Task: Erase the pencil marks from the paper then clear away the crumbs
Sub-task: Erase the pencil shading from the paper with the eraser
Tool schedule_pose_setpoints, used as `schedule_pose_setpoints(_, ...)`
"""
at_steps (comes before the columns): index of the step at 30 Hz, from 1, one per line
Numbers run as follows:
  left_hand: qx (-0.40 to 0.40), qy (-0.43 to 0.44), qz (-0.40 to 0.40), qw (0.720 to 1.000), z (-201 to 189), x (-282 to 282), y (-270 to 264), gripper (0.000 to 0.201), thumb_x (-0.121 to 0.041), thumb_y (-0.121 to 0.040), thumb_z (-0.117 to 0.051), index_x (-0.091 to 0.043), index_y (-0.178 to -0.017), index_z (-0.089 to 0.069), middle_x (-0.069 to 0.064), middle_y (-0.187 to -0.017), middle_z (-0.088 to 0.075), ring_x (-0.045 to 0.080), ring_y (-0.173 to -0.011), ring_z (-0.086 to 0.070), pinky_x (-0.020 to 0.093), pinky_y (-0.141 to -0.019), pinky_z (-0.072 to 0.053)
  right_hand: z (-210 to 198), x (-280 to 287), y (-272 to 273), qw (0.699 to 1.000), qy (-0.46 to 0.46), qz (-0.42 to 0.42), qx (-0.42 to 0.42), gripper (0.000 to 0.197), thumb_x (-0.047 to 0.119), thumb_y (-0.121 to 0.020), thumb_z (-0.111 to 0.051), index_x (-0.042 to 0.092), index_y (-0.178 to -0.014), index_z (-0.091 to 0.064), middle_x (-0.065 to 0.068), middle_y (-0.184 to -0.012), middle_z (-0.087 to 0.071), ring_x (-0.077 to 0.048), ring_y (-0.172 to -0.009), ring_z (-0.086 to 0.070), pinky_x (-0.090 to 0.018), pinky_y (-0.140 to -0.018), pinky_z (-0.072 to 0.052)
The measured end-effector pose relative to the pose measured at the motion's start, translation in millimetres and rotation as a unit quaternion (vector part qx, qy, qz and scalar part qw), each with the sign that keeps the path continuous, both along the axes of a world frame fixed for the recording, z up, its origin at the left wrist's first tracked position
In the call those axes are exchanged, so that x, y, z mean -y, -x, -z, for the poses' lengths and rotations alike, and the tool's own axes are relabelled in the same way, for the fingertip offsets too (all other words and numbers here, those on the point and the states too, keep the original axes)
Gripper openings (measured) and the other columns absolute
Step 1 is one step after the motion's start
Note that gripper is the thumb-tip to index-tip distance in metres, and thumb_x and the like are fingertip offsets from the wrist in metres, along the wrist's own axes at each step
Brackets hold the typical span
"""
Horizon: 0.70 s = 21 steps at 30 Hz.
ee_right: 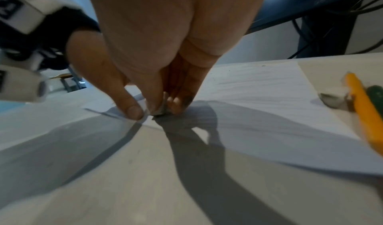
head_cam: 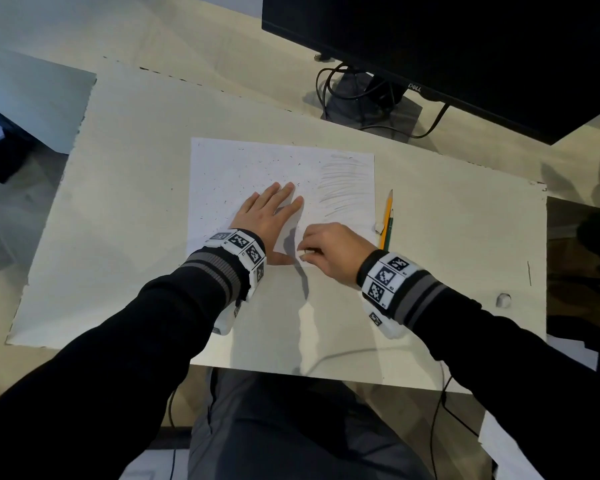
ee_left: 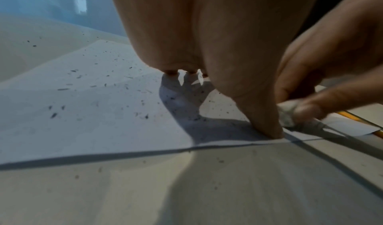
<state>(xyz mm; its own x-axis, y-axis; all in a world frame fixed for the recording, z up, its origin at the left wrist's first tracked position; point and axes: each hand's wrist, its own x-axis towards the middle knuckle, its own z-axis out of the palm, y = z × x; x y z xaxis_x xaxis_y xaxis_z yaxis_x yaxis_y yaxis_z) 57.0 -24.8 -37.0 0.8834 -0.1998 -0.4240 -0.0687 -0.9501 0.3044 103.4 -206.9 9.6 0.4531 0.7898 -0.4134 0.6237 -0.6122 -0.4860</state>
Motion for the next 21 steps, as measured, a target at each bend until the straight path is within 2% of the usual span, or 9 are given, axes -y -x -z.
schedule_pose_setpoints(4,-0.003,-0.002,-0.002,1.0,-1,1,0,0.117,-0.069,-0.076,-0.068,-0.025,-0.158,0.003,0.0,-0.164,0.018,0.02,-0.151,0.014,0.039,-0.121,0.005,8,-3,6,0.996,-0.041,0.066,0.04,0.017,0.013,-0.094,-0.061,0.008,-0.106,-0.072,-0.005,-0.101,-0.064,-0.021,-0.089,-0.062,-0.031,-0.082,-0.051)
schedule_pose_setpoints(7,-0.004,-0.007,-0.002,1.0,-3,1,0,0.115,-0.065,-0.077,-0.069,-0.025,-0.157,0.003,0.0,-0.164,0.017,0.02,-0.151,0.014,0.04,-0.121,0.004,7,9,20,0.999,-0.042,0.033,0.005,0.017,0.011,-0.092,-0.063,0.008,-0.105,-0.073,-0.004,-0.099,-0.065,-0.021,-0.087,-0.062,-0.033,-0.08,-0.052)
schedule_pose_setpoints(9,-0.003,-0.005,-0.003,1.0,-3,2,0,0.115,-0.066,-0.077,-0.069,-0.025,-0.157,0.003,0.0,-0.164,0.017,0.02,-0.151,0.014,0.039,-0.121,0.005,4,7,10,0.999,-0.022,0.028,0.003,0.017,0.014,-0.093,-0.063,0.009,-0.104,-0.074,-0.004,-0.098,-0.065,-0.021,-0.087,-0.061,-0.035,-0.081,-0.052)
schedule_pose_setpoints(13,-0.011,-0.005,-0.009,1.0,-1,2,-1,0.117,-0.064,-0.077,-0.071,-0.026,-0.157,0.004,-0.001,-0.164,0.018,0.019,-0.151,0.015,0.038,-0.12,0.007,9,3,1,0.993,-0.049,0.096,0.043,0.016,0.014,-0.092,-0.063,0.009,-0.103,-0.074,-0.003,-0.096,-0.065,-0.02,-0.087,-0.061,-0.034,-0.081,-0.052)
schedule_pose_setpoints(17,-0.003,0.007,-0.012,1.0,-4,2,0,0.114,-0.064,-0.077,-0.071,-0.026,-0.157,0.001,-0.001,-0.164,0.016,0.019,-0.151,0.014,0.038,-0.121,0.006,6,14,22,0.998,-0.043,0.038,0.008,0.016,0.01,-0.091,-0.062,0.008,-0.101,-0.074,-0.005,-0.095,-0.066,-0.022,-0.086,-0.062,-0.035,-0.08,-0.053)
schedule_pose_setpoints(21,-0.009,0.005,-0.015,1.0,-5,2,-1,0.116,-0.063,-0.076,-0.072,-0.026,-0.157,0.002,-0.002,-0.164,0.017,0.019,-0.151,0.014,0.038,-0.121,0.006,7,9,5,0.991,-0.051,0.117,0.036,0.014,0.014,-0.091,-0.063,0.007,-0.097,-0.075,-0.005,-0.092,-0.067,-0.022,-0.085,-0.062,-0.037,-0.08,-0.053)
